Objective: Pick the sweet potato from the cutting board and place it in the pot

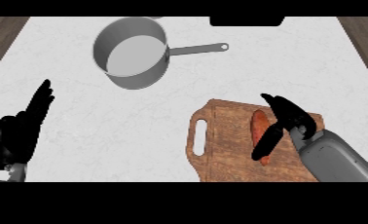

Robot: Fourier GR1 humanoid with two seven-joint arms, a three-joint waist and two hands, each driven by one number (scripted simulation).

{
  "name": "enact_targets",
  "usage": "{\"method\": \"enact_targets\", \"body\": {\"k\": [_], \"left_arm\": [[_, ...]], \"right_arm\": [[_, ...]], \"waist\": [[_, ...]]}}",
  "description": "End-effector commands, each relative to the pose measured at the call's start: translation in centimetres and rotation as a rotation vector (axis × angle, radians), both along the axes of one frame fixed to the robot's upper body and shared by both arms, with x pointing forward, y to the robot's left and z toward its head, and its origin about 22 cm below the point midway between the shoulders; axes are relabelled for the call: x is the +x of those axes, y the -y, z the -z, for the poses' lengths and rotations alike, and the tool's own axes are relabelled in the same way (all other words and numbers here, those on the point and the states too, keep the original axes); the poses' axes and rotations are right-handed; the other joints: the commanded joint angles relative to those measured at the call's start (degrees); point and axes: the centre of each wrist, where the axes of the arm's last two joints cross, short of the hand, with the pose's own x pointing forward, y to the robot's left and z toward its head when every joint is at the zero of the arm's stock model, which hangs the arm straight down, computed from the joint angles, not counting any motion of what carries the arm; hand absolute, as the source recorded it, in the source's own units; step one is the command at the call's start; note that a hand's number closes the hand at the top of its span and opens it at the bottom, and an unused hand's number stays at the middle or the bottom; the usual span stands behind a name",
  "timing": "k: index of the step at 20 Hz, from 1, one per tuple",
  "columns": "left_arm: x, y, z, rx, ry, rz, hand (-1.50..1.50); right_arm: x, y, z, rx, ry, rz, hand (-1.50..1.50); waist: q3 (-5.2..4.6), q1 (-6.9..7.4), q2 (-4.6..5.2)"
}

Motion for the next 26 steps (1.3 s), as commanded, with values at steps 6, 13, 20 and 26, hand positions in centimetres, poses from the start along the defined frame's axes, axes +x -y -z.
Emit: {"method": "enact_targets", "body": {"k": [6,13,20,26], "left_arm": [[-0.5,0.6,0.1,-0.004,0.011,-0.012,0.0],[-0.1,0.1,-0.6,-0.009,0.008,0.001,0.0],[0.6,-0.8,-1.1,0.003,-0.01,-0.005,0.0],[1.0,1.5,-0.5,-0.004,0.007,0.09,0.0]], "right_arm": [[0.0,-0.2,2.8,-0.076,-0.093,0.051,-1.5],[1.1,0.0,3.7,-0.059,-0.07,-0.071,1.5],[0.2,-0.2,2.4,-0.063,-0.033,-0.05,1.5],[-2.7,-15.5,-1.6,-0.003,0.223,-0.585,1.5]], "waist": [[0.03,-0.01,0.0],[0.05,0.13,0.07],[0.03,-0.23,0.0],[-0.08,5.19,0.27]]}}
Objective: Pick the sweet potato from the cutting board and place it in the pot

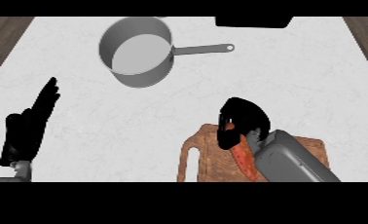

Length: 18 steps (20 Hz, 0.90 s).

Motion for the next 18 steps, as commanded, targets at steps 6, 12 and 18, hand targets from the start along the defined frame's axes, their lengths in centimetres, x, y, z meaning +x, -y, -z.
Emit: {"method": "enact_targets", "body": {"k": [6,12,18], "left_arm": [[1.9,2.4,-0.2,0.005,0.006,0.071,0.0],[2.3,1.2,-1.0,0.002,0.001,0.042,0.0],[1.8,1.5,-0.8,0.003,0.008,0.035,0.0]], "right_arm": [[-5.2,-16.0,-4.3,-0.077,0.327,-0.584,1.5],[-5.4,-18.6,-7.9,-0.089,0.676,-0.55,1.5],[-5.7,-20.3,-12.0,-0.042,0.973,-0.398,1.5]], "waist": [[-0.06,4.46,0.81],[0.01,2.79,0.01],[0.01,2.32,-0.3]]}}
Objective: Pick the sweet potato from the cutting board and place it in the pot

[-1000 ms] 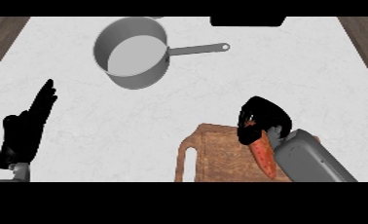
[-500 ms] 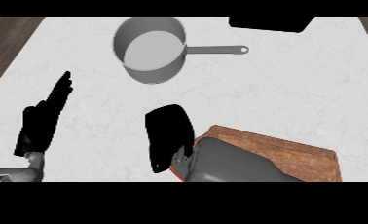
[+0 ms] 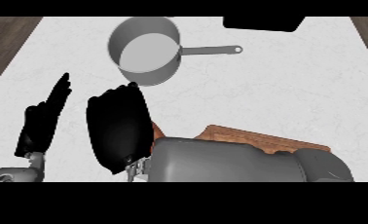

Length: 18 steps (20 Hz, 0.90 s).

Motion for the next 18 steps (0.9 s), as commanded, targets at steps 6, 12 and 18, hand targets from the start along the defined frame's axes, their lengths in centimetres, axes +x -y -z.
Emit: {"method": "enact_targets", "body": {"k": [6,12,18], "left_arm": [[-0.2,-1.9,0.3,0.001,-0.013,-0.017,0.0],[-0.1,-2.0,-2.0,-0.009,0.015,-0.024,0.0],[-1.0,-0.9,-0.7,-0.006,0.013,-0.032,0.0]], "right_arm": [[0.2,-1.6,-5.3,0.344,0.128,0.098,1.5],[4.4,-1.9,-8.3,0.424,0.149,0.122,1.5],[8.4,-1.4,-6.8,0.48,0.186,0.143,1.5]], "waist": [[0.0,-1.29,0.2],[0.06,-1.64,0.34],[0.04,-1.51,0.61]]}}
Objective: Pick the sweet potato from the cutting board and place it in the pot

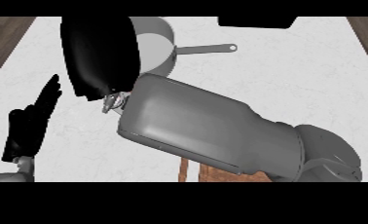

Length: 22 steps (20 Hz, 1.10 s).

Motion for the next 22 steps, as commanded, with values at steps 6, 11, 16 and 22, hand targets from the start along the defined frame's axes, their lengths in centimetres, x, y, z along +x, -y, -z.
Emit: {"method": "enact_targets", "body": {"k": [6,11,16,22], "left_arm": [[-1.3,1.2,0.7,0.019,-0.002,0.001,0.0],[0.7,1.0,-0.4,0.005,0.003,0.029,0.0],[1.1,1.4,-1.4,0.006,0.035,0.048,0.0],[1.3,2.4,-0.8,0.014,0.055,0.075,0.0]], "right_arm": [[7.2,1.9,-0.3,0.026,-0.029,0.047,1.5],[10.2,4.0,2.0,0.021,-0.022,0.057,1.5],[12.4,6.2,3.8,-0.052,-0.027,0.081,1.5],[13.5,7.6,4.6,-0.02,-0.104,0.095,1.5]], "waist": [[0.02,0.24,0.3],[-0.06,1.84,1.15],[-0.04,2.59,1.46],[-0.11,4.91,2.32]]}}
